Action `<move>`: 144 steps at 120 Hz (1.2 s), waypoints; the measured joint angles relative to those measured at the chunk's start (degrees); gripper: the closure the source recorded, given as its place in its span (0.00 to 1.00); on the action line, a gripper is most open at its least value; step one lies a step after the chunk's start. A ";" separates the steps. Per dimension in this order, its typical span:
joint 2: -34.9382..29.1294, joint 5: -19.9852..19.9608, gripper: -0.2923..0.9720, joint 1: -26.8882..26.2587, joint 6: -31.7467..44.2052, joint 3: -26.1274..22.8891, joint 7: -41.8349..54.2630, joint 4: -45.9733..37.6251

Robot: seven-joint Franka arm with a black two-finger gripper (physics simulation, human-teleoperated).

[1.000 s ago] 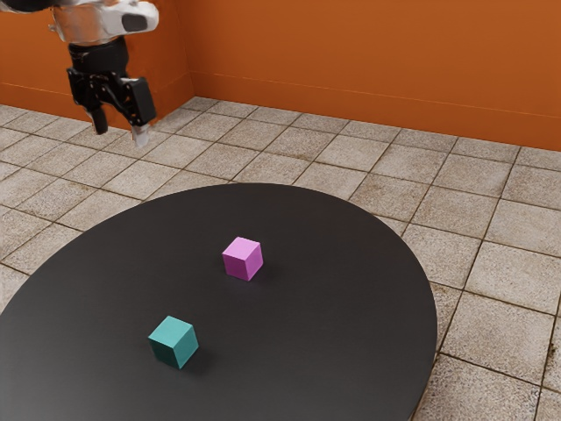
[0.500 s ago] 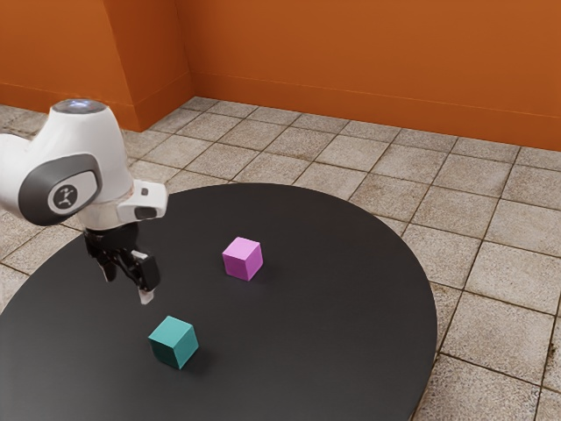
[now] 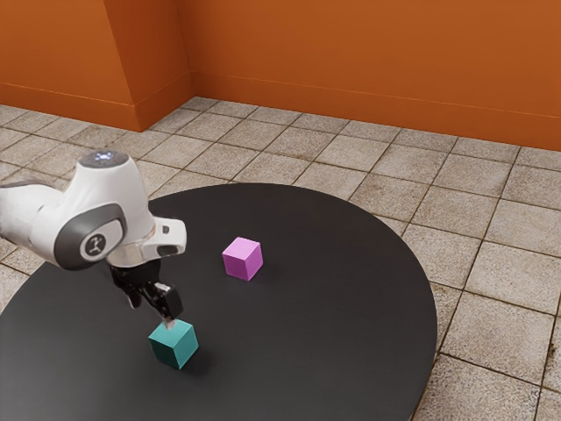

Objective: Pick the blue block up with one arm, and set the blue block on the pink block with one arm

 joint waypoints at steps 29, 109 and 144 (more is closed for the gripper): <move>4.91 -0.08 0.23 0.01 4.26 0.32 -0.02 0.75; 13.17 -0.63 0.23 -0.02 9.24 0.44 0.00 1.98; 13.75 -0.63 0.24 0.15 9.59 0.58 0.10 2.20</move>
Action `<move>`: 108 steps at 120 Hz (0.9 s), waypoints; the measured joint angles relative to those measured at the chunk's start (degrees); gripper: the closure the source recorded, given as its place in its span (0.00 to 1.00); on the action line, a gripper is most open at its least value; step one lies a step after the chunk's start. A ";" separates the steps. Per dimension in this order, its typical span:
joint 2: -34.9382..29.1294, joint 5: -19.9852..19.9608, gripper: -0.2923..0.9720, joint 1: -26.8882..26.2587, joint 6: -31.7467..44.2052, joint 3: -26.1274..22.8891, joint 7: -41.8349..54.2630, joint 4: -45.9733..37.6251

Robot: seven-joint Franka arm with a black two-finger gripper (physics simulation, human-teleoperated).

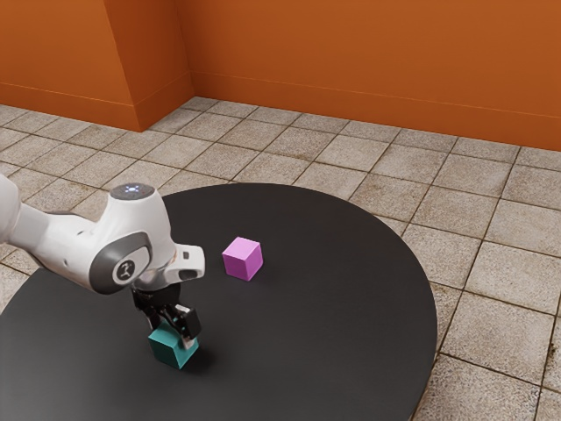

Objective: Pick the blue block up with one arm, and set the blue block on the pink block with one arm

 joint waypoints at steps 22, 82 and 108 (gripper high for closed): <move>0.04 -0.01 0.36 -0.02 0.03 0.02 0.04 0.00; -1.62 0.79 0.50 -0.13 -1.17 0.00 -0.92 1.32; -1.84 0.98 0.50 -0.12 -7.52 -0.02 -1.38 12.43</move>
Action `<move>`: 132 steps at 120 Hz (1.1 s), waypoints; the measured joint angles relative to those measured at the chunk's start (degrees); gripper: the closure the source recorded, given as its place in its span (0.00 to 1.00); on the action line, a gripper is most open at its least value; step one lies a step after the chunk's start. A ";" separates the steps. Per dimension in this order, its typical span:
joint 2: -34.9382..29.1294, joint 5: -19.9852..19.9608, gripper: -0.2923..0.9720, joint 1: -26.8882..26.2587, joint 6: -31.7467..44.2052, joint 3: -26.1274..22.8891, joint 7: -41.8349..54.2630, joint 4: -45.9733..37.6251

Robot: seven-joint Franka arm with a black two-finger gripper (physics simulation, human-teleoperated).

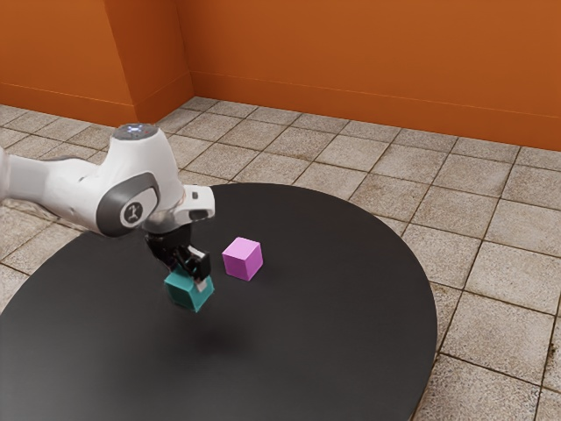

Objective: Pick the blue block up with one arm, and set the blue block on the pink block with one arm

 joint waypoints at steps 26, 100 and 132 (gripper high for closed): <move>6.49 0.20 0.49 -0.12 -9.00 0.13 0.00 15.39; 25.14 0.78 0.49 0.03 -19.35 1.54 0.88 39.33; 30.96 0.79 0.49 0.05 -21.49 1.44 1.14 46.38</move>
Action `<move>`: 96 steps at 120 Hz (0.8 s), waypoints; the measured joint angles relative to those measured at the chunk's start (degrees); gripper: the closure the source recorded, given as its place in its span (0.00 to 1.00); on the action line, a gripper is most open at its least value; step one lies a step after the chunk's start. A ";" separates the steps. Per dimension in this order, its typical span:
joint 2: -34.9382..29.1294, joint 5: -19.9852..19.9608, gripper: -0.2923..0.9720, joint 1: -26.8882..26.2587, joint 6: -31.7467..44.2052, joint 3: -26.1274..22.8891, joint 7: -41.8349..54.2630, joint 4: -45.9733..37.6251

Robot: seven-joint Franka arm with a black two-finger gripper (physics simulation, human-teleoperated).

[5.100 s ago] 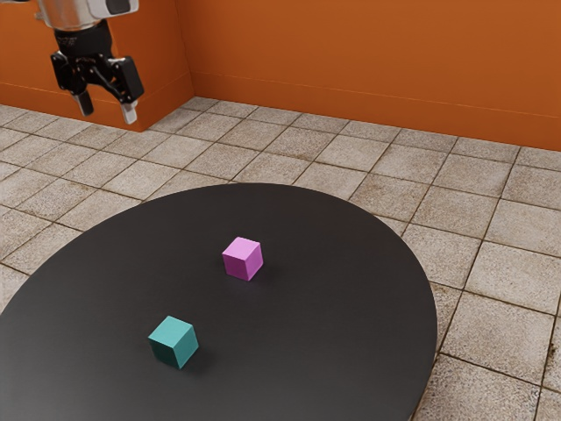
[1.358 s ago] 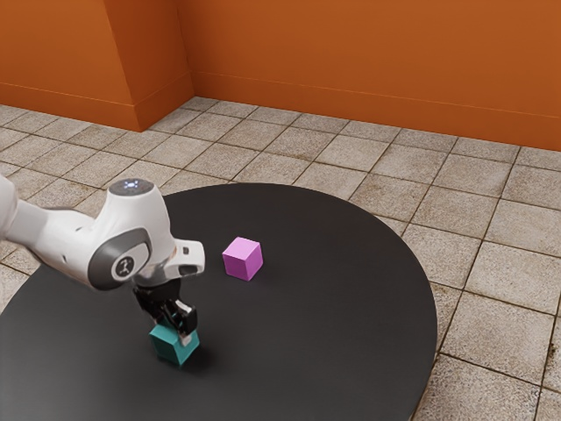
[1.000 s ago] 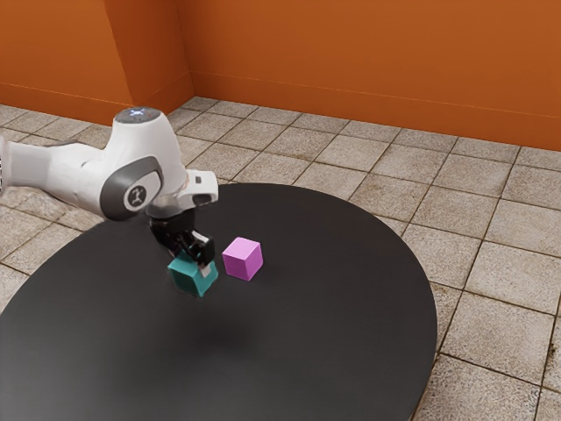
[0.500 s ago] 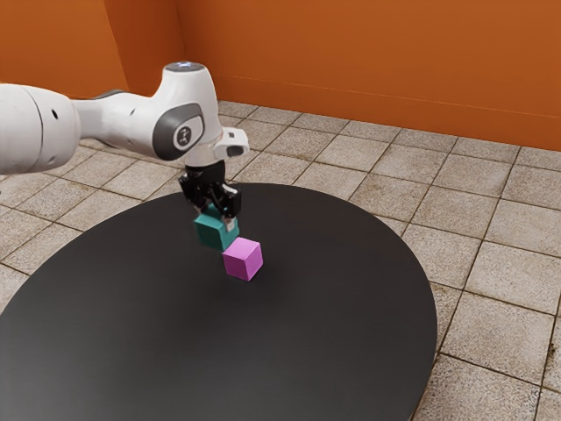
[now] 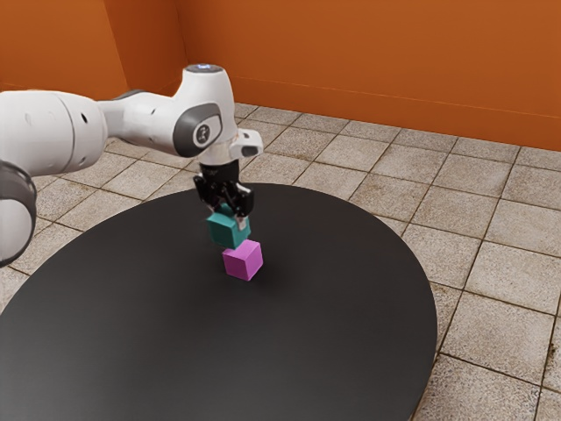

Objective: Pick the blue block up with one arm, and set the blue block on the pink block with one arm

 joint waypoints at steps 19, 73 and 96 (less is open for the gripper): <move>2.83 -0.04 0.49 0.00 -1.31 -0.01 0.24 3.71; 4.14 -0.13 0.49 -0.05 -2.77 -0.01 0.91 4.71; 4.47 -0.24 0.49 -0.09 -2.77 -0.59 1.07 5.31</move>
